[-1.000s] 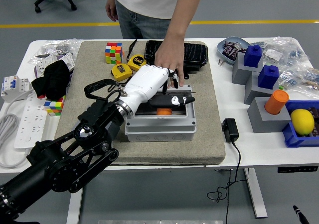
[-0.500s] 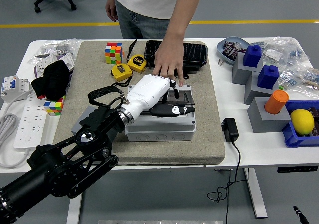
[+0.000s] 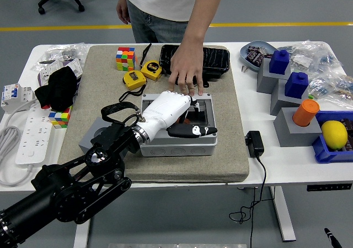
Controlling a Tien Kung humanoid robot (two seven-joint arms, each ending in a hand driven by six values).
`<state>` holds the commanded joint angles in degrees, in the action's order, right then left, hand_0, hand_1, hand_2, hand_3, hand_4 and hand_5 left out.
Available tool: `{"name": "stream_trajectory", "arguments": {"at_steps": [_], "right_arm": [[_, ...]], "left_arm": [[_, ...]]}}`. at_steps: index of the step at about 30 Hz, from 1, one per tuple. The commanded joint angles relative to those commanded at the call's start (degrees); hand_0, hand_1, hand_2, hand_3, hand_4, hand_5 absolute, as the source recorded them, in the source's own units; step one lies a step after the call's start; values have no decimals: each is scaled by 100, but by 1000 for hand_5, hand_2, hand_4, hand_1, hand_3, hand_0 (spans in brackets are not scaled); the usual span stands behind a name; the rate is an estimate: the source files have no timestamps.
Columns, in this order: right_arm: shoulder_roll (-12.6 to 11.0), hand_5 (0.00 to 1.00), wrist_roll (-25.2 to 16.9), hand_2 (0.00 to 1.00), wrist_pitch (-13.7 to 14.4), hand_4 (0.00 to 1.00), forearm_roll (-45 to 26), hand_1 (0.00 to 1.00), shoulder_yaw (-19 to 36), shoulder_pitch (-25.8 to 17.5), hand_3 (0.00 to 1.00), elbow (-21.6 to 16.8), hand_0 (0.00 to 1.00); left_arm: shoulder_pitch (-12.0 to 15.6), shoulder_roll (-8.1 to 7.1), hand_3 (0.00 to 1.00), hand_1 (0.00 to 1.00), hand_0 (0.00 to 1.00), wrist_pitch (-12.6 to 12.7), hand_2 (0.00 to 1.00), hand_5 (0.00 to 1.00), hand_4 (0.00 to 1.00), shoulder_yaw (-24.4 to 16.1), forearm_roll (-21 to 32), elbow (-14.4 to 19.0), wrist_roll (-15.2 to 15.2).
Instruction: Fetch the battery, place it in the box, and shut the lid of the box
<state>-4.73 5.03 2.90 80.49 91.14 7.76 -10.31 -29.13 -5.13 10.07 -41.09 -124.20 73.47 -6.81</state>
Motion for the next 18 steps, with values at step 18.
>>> {"name": "stream_trajectory", "arguments": {"at_steps": [18], "right_arm": [[23, 998, 7, 694, 3, 998, -12, 667, 17, -8, 745, 0, 728]], "left_arm": [[491, 127, 519, 386, 443, 306, 471, 998, 998, -1590, 961, 900, 672]]}}
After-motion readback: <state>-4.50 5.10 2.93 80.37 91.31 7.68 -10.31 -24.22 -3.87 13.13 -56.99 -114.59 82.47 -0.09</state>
